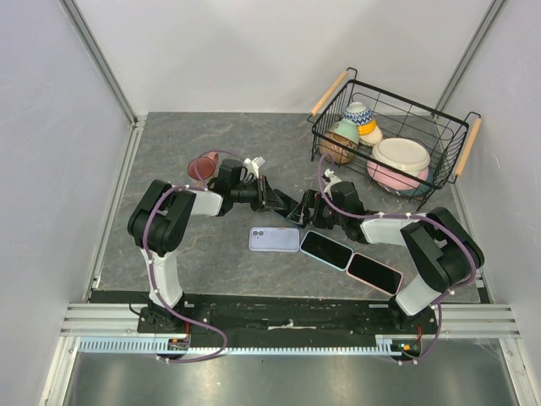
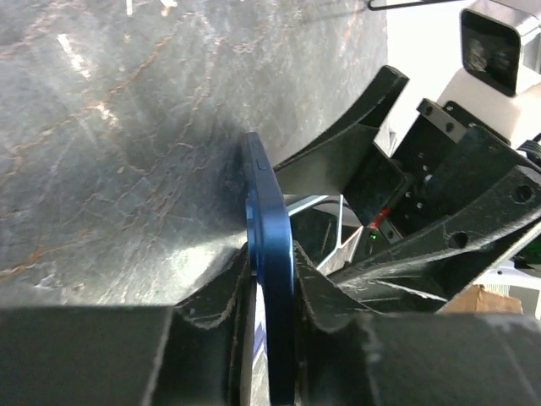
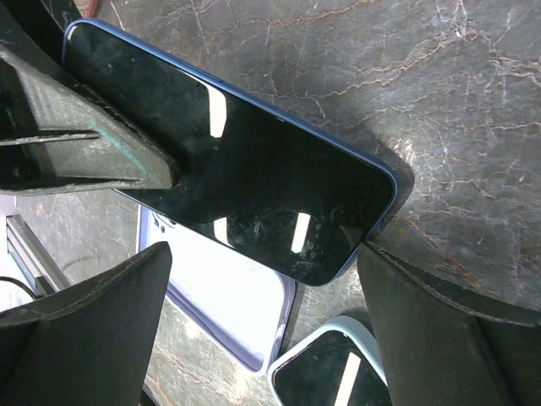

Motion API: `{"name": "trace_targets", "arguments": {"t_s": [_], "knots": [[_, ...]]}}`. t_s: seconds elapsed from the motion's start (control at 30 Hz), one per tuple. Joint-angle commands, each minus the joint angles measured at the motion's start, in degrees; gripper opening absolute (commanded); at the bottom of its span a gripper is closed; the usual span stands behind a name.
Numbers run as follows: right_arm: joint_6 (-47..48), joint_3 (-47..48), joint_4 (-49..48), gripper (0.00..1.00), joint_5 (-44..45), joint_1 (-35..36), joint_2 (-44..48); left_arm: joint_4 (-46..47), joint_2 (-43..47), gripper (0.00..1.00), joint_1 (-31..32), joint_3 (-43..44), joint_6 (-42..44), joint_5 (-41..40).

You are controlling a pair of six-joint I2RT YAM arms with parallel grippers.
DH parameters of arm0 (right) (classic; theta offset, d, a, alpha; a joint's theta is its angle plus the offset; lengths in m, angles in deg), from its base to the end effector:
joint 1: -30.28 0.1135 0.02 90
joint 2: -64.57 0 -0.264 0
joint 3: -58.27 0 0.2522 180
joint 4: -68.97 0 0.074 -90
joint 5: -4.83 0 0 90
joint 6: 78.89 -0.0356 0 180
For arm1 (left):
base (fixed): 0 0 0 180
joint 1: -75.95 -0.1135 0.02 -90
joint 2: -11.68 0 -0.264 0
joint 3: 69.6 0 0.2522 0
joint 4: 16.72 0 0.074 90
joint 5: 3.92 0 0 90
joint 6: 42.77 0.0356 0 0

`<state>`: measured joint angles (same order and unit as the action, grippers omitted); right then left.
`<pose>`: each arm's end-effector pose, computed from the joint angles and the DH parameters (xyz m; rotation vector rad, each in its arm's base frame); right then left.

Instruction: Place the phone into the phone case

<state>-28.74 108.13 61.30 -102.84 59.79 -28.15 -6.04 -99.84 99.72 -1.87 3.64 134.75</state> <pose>0.2606 0.1599 0.1435 0.0230 2.3402 0.9863 0.3375 -0.1779 0.1313 0.1585 2.3510 -1.5488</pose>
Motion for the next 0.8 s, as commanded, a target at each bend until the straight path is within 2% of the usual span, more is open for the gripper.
{"name": "trace_targets", "arguments": {"t_s": [0.0,0.03,0.1,0.23,0.4,0.47,0.67,0.77], "knots": [[0.57,0.11,3.06,0.98,-0.44,0.63,-0.18,1.14,-0.18,0.17,0.31,0.60,-0.36,3.37],[1.18,0.20,3.50,0.98,-0.35,0.72,0.09,-0.26,-0.18,0.08,0.31,0.78,0.34,3.02],[1.71,0.47,5.34,0.98,0.27,0.72,1.57,-1.50,-0.01,0.03,0.40,1.39,1.22,2.31],[3.47,2.13,9.29,0.98,0.97,0.72,4.83,-5.98,2.18,0.02,0.31,3.24,3.77,0.65],[5.49,4.15,15.45,0.98,2.64,0.72,11.93,-18.34,9.38,0.02,0.58,6.13,10.44,-6.99],[5.84,4.86,17.46,0.98,3.25,0.72,14.05,-20.75,14.48,0.02,1.10,6.23,11.51,-10.58],[7.77,6.09,20.90,0.98,3.17,0.63,21.53,-22.60,31.43,0.02,1.54,0.53,12.04,-14.56],[8.65,6.09,20.73,0.98,0.46,0.63,25.22,-24.00,39.94,0.02,1.54,-2.72,11.87,-16.75]]}}
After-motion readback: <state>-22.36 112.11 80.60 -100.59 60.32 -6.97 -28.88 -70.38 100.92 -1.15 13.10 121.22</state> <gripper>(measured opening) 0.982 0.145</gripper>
